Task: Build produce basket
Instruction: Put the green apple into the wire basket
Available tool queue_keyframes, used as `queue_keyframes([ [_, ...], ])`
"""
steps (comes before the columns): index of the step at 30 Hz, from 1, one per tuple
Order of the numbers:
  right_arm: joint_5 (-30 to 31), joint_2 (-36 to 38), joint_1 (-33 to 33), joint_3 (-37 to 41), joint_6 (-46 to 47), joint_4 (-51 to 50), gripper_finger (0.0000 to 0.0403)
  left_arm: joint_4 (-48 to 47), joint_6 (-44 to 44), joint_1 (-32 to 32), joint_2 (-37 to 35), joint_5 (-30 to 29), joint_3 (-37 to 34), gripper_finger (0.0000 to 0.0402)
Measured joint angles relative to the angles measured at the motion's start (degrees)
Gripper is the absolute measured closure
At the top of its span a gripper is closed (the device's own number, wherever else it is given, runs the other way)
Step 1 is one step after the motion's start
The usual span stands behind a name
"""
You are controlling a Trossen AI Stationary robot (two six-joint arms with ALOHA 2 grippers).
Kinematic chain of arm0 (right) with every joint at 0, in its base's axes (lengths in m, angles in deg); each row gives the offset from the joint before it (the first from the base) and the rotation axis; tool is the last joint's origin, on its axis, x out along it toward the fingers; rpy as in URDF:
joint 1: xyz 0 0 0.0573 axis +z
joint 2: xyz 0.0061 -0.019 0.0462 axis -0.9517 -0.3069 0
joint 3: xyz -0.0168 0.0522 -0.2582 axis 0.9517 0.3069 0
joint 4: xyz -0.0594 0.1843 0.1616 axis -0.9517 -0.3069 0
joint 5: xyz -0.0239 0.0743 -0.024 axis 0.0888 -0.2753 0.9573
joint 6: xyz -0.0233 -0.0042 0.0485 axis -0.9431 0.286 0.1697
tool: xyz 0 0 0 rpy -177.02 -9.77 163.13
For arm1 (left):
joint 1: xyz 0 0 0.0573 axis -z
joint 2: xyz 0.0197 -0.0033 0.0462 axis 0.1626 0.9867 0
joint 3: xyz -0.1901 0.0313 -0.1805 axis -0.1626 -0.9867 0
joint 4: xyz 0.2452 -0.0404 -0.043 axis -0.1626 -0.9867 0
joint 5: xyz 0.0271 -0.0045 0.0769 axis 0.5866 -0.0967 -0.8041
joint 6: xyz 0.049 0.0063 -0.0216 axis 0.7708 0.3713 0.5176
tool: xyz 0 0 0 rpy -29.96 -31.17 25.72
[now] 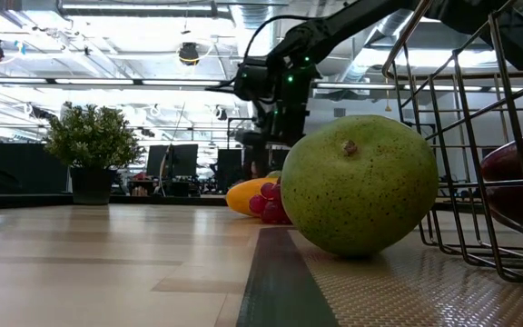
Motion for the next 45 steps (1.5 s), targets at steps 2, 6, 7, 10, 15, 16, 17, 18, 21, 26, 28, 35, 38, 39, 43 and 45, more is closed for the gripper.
queue_keyframes([
  [2,-0.18,0.02,-0.01,-0.01,-0.32,-0.88,0.0014,0.00,0.02,0.01,0.00,-0.06,0.00,0.0141],
  [6,-0.24,0.02,0.95,-0.01,-0.67,-1.42,0.0017,-0.01,0.02,0.00,0.00,-0.08,0.00,0.0141],
  [7,-0.24,0.02,1.27,-0.01,-0.67,-1.38,0.0017,0.00,0.02,0.01,0.00,-0.08,0.00,0.0141],
  [10,-0.32,0.02,2.16,-0.01,-0.69,-1.44,0.0017,0.00,0.02,0.01,0.00,-0.08,0.00,0.0141],
  [15,-0.25,0.02,3.86,-0.01,-0.67,-2.43,0.0017,0.00,-0.02,0.01,0.00,-0.08,0.00,0.0141],
  [16,-0.22,0.02,4.11,-0.01,-0.67,-2.58,0.0017,0.00,-0.04,0.02,0.00,-0.08,0.00,0.0141],
  [17,-0.24,0.02,4.32,-0.01,-0.69,-2.69,0.0017,0.00,-0.11,0.01,0.00,-0.08,0.00,0.0141],
  [18,-0.24,0.02,4.55,-0.01,-0.67,-2.97,0.0017,0.00,-0.25,0.00,0.00,-0.07,0.00,0.0141],
  [21,-0.13,-0.83,5.35,-0.12,-0.68,-3.59,0.0018,0.00,-0.48,0.00,0.00,0.05,0.00,0.0141],
  [26,0.07,-2.27,6.14,-0.21,-0.77,-3.87,0.0018,0.00,-1.05,0.02,0.00,0.31,0.00,0.0141],
  [28,0.16,-2.29,6.36,-0.17,-1.14,-3.70,0.0021,0.00,-1.09,0.02,-0.02,0.29,0.00,0.0141],
  [35,0.09,-2.29,6.27,-0.16,-0.63,-4.56,0.0043,0.00,-1.58,0.02,0.00,0.29,0.00,0.0141],
  [38,0.12,-2.32,6.50,-0.15,-1.53,-4.64,0.0057,0.00,-1.90,0.02,0.00,0.31,0.00,0.0141],
  [39,0.20,-2.30,6.55,-0.15,-1.59,-4.64,0.0063,0.00,-1.95,0.02,0.00,0.29,0.00,0.0141],
  [43,-0.35,-1.47,6.55,0.08,-2.75,-5.34,0.0074,0.00,-1.95,0.04,0.00,0.01,0.00,0.0141],
  [45,-0.52,-0.73,6.36,0.25,-3.57,-5.83,0.0074,0.00,-1.97,0.04,0.00,-0.05,0.00,0.0141],
])
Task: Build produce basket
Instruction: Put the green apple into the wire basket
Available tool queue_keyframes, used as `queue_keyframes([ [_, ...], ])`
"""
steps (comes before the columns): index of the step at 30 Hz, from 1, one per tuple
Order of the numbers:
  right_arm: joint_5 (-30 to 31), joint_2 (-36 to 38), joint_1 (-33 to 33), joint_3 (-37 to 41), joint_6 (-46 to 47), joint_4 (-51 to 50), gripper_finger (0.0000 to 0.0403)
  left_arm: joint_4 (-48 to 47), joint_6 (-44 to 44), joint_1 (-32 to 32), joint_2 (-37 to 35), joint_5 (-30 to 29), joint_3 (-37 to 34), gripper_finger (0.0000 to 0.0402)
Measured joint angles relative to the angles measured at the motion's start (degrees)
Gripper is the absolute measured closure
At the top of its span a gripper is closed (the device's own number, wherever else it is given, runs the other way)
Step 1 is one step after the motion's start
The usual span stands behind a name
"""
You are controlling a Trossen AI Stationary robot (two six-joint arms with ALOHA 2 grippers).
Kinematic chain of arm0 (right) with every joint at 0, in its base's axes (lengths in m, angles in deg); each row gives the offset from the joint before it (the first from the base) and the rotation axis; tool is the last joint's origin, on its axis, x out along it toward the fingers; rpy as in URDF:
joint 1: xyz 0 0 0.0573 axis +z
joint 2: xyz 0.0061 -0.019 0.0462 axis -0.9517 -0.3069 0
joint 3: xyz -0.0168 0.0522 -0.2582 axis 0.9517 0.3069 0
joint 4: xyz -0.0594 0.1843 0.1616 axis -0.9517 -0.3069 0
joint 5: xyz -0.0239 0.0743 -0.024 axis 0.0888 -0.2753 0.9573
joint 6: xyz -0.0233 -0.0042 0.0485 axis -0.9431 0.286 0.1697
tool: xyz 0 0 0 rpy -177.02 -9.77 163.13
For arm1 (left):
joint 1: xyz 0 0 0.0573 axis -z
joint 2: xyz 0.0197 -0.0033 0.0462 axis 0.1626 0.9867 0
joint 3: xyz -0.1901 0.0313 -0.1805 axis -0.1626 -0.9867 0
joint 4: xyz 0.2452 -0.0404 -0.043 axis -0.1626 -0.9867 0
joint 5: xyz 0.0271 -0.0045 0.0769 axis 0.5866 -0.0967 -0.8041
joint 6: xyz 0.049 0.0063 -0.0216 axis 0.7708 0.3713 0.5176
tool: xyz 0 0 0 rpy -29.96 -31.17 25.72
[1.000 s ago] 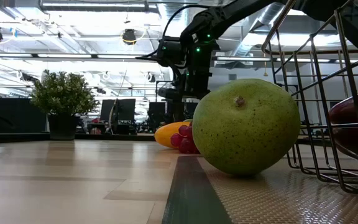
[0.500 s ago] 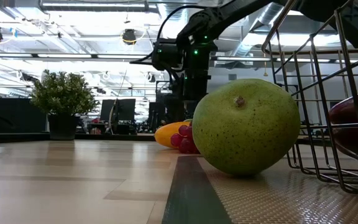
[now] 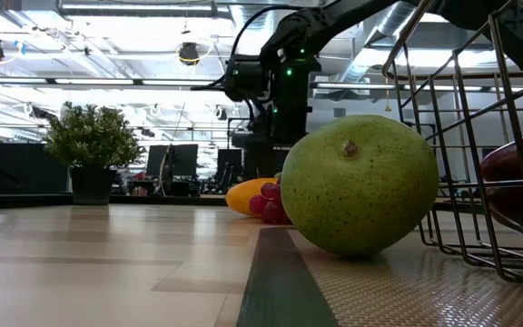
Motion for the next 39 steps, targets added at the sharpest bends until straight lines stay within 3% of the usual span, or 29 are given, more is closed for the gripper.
queue_keyframes([
  [8,0.70,8.14,0.84,-0.06,-3.25,0.12,0.0074,0.00,0.01,0.00,0.00,-0.05,0.00,0.0141],
  [12,-3.74,15.17,4.98,-0.21,-6.38,-3.72,0.0069,0.00,-0.07,-0.02,0.00,-0.06,0.00,0.0141],
  [17,-6.23,22.52,16.45,-0.21,-4.68,-10.01,0.0070,0.00,-0.09,0.00,0.01,-0.07,0.00,0.0141],
  [23,-5.54,29.28,34.39,-0.26,10.02,-15.63,0.0062,0.00,-1.00,0.00,0.00,-0.07,0.00,0.0141],
  [31,-2.84,26.55,53.31,-0.26,34.45,-25.07,0.0062,0.00,-1.64,-0.02,0.00,-0.15,0.00,0.0141],
  [39,-5.74,18.64,57.83,-0.19,38.49,-27.09,0.0055,0.00,-2.54,0.00,0.00,-0.58,0.00,0.0141],
])
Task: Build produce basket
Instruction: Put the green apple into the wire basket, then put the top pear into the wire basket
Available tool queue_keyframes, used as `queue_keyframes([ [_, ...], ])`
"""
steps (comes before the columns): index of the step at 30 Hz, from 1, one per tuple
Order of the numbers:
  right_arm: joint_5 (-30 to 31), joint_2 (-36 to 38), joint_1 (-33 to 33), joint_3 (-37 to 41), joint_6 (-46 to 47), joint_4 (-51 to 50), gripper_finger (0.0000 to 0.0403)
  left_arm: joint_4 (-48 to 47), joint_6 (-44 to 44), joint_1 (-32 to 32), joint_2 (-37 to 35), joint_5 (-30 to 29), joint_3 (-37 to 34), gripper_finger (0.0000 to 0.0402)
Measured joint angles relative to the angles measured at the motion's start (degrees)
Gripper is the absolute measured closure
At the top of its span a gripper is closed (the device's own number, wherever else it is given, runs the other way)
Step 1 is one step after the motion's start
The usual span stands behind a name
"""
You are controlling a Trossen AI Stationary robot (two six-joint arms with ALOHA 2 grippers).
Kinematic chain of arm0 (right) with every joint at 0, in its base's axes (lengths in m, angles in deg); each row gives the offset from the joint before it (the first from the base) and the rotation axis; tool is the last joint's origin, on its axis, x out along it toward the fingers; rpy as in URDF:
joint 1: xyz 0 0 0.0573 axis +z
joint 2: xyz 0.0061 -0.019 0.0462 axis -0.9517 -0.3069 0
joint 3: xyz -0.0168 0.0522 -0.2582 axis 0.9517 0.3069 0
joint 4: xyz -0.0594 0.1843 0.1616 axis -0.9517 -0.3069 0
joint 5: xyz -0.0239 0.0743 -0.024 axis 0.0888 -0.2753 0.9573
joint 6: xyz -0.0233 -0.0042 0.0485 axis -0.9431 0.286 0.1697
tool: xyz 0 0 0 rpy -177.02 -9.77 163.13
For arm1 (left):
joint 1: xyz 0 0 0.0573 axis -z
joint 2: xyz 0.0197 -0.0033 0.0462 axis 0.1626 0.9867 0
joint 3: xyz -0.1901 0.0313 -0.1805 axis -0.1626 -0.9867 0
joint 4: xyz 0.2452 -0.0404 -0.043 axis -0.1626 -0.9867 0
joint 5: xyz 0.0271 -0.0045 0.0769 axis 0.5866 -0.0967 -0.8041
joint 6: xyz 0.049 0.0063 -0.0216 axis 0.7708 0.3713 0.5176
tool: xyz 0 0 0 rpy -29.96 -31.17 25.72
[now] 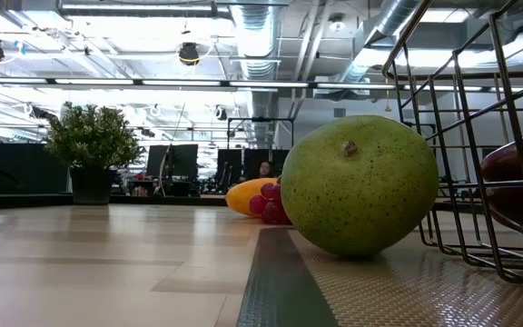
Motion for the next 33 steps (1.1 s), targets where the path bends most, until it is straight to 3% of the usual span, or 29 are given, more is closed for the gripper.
queue_keyframes([
  [14,-1.74,-7.56,0.00,-0.02,-2.17,-1.88,0.0049,0.00,0.10,-0.01,0.00,0.01,0.00,0.0141],
  [25,-1.74,-3.64,-2.49,-0.07,-4.79,-1.78,0.0006,0.00,1.07,0.00,0.00,0.02,0.00,0.0141],
  [33,-1.60,-0.50,-3.30,-0.07,-8.87,-1.88,0.0004,0.00,1.10,-0.02,0.00,0.02,0.00,0.0140],
])
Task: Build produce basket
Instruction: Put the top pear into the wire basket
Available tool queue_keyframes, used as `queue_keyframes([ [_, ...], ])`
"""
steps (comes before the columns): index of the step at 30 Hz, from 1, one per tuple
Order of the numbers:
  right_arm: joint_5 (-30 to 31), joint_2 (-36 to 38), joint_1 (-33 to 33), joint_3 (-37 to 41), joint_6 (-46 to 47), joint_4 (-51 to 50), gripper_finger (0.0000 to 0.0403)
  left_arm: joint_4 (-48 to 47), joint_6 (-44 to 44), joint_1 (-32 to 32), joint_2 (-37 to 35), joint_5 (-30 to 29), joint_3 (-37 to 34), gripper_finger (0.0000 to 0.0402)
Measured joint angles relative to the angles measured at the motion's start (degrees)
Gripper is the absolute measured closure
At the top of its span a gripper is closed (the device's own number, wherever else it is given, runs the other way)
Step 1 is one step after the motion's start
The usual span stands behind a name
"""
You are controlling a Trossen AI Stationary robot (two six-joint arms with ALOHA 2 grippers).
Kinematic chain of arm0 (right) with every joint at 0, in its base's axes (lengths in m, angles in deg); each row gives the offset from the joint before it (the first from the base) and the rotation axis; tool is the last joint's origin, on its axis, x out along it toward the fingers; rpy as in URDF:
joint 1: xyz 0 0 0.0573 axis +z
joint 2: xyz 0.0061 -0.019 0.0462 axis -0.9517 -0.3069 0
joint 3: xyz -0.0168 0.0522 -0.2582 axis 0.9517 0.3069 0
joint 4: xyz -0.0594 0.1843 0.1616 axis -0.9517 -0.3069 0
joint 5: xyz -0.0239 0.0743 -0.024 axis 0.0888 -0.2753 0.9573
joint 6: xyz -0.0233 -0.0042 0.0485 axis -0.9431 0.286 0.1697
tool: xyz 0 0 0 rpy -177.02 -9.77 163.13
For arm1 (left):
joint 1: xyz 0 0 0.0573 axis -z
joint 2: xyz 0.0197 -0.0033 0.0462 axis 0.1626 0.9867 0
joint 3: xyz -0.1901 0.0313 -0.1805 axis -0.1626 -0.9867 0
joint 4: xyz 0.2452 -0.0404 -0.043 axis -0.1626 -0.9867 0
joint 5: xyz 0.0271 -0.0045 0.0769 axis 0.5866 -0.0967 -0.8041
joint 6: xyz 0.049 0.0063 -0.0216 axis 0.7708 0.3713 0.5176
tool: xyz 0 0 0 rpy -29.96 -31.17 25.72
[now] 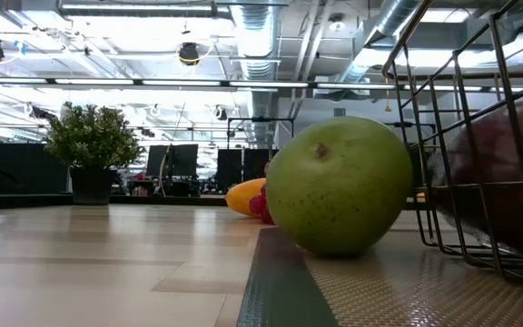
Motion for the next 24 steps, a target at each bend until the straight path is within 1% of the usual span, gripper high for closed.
queue_keyframes([
  [3,2.27,2.35,-1.66,0.00,-2.61,0.02,0.0006,0.01,-0.02,0.02,0.00,0.00,0.00,0.0140],
  [6,7.35,6.64,-5.52,0.00,-6.11,-0.19,0.0007,0.00,-0.04,0.01,0.01,0.02,0.00,0.0140],
  [10,14.30,12.92,-14.06,-0.04,-12.02,-0.92,0.0004,0.00,0.22,0.00,0.00,0.02,0.00,0.0140],
  [12,16.77,15.11,-19.20,-0.04,-18.47,-1.49,0.0005,0.00,0.25,0.00,0.00,0.02,0.00,0.0140],
  [15,17.29,16.37,-27.82,-0.04,-29.81,-2.73,0.0004,0.00,0.26,0.00,0.00,0.24,0.00,0.0140],
  [17,17.27,16.50,-34.01,-0.02,-34.97,-3.00,0.0004,0.00,0.20,0.00,0.00,0.55,0.00,0.0140],
  [19,17.06,16.27,-40.19,-0.02,-38.33,-2.01,0.0004,0.00,0.17,0.00,0.00,0.56,0.00,0.0140],
  [22,16.09,14.66,-49.06,0.02,-39.96,-0.45,0.0007,0.00,0.15,0.00,0.02,0.55,0.00,0.0140],
  [24,14.50,13.41,-53.71,0.00,-45.41,1.25,0.0009,0.00,0.17,0.00,0.00,0.55,0.00,0.0140],
])
